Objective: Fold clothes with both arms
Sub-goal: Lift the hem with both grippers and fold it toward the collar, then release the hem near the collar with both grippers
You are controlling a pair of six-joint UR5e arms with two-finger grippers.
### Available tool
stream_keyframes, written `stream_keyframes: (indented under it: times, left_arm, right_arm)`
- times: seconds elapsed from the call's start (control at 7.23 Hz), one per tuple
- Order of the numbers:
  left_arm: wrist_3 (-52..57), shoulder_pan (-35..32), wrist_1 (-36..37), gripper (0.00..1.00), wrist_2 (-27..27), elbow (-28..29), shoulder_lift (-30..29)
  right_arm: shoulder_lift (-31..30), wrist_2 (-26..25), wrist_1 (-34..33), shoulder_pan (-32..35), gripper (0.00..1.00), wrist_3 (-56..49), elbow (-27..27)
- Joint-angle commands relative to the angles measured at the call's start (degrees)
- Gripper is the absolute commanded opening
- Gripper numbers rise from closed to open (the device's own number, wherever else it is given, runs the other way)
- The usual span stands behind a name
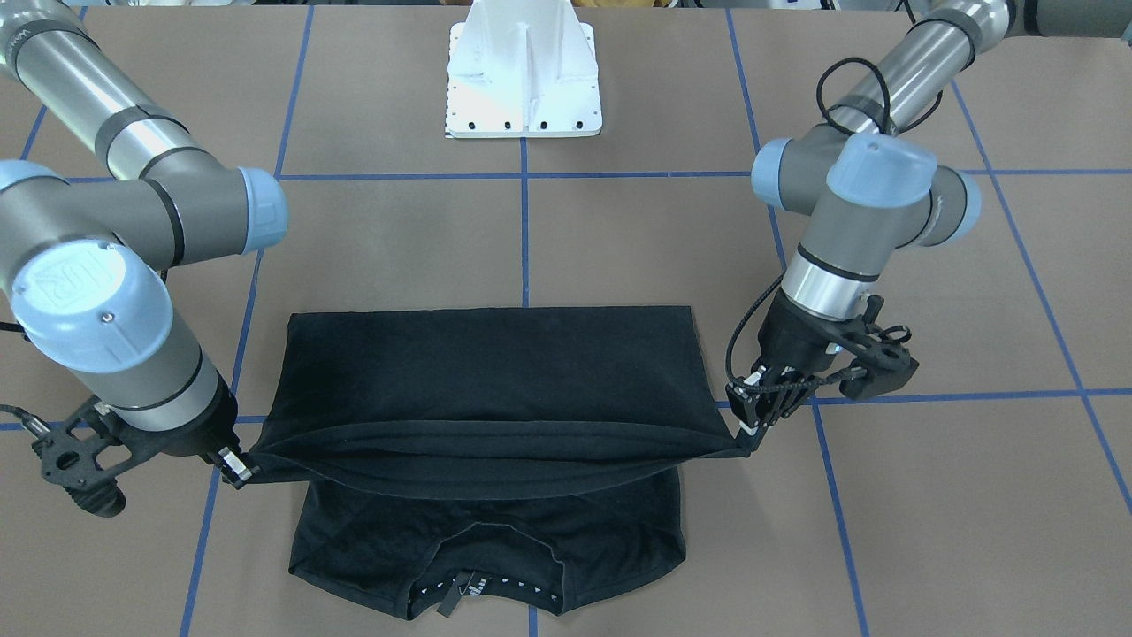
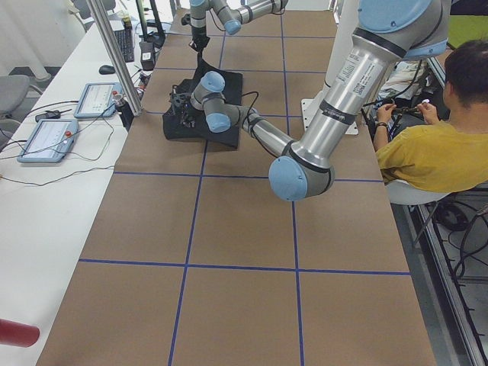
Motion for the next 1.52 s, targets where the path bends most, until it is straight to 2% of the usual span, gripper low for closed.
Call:
stream_keyframes:
  times: [0.0, 0.28, 0.41, 0.55, 0.69, 0.83, 0.97, 1.24, 1.38]
  left_arm:
    - [0.11, -0.3, -6.01, 0.0, 0.35, 8.54, -2.26]
    - [0.11, -0.48, -7.79, 0.0, 0.35, 10.59, -2.35]
    - [0.11, -0.48, -9.45, 0.25, 0.44, 12.42, -2.35]
    - [0.19, -0.48, -10.07, 0.62, 0.44, 12.44, -2.35]
    - [0.2, -0.56, -9.99, 0.77, 0.44, 12.44, -2.53]
    - [0.2, -1.09, -9.99, 0.77, 0.35, 12.44, -2.79]
    - [0.2, -1.18, -9.82, 0.77, 0.18, 12.27, -3.4]
    - [0.11, -1.18, -9.37, 0.77, -0.09, 12.09, -4.02]
    - [-0.07, -1.18, -9.37, 0.77, -0.09, 11.57, -4.11]
  right_arm:
    - [1.45, -4.85, 3.47, -1.68, 0.0, -0.12, -5.42]
    - [1.36, -5.23, 7.08, -1.69, 0.0, -0.2, -7.98]
    - [1.36, -5.23, 8.92, -1.78, 0.46, -0.12, -9.03]
    - [2.67, -5.32, 9.28, -1.86, 0.99, 0.06, -9.12]
    - [3.64, -5.23, 9.29, -1.78, 1.0, 0.84, -9.12]
    - [3.91, -4.45, 9.46, -1.43, 1.0, 1.11, -8.34]
    - [2.52, -3.75, 9.37, -1.51, 1.0, 4.86, -3.98]
    - [-11.4, -3.65, 9.64, -5.01, 1.0, 16.96, 14.43]
    - [-16.6, -3.91, 11.2, -7.38, 1.0, 23.2, 19.48]
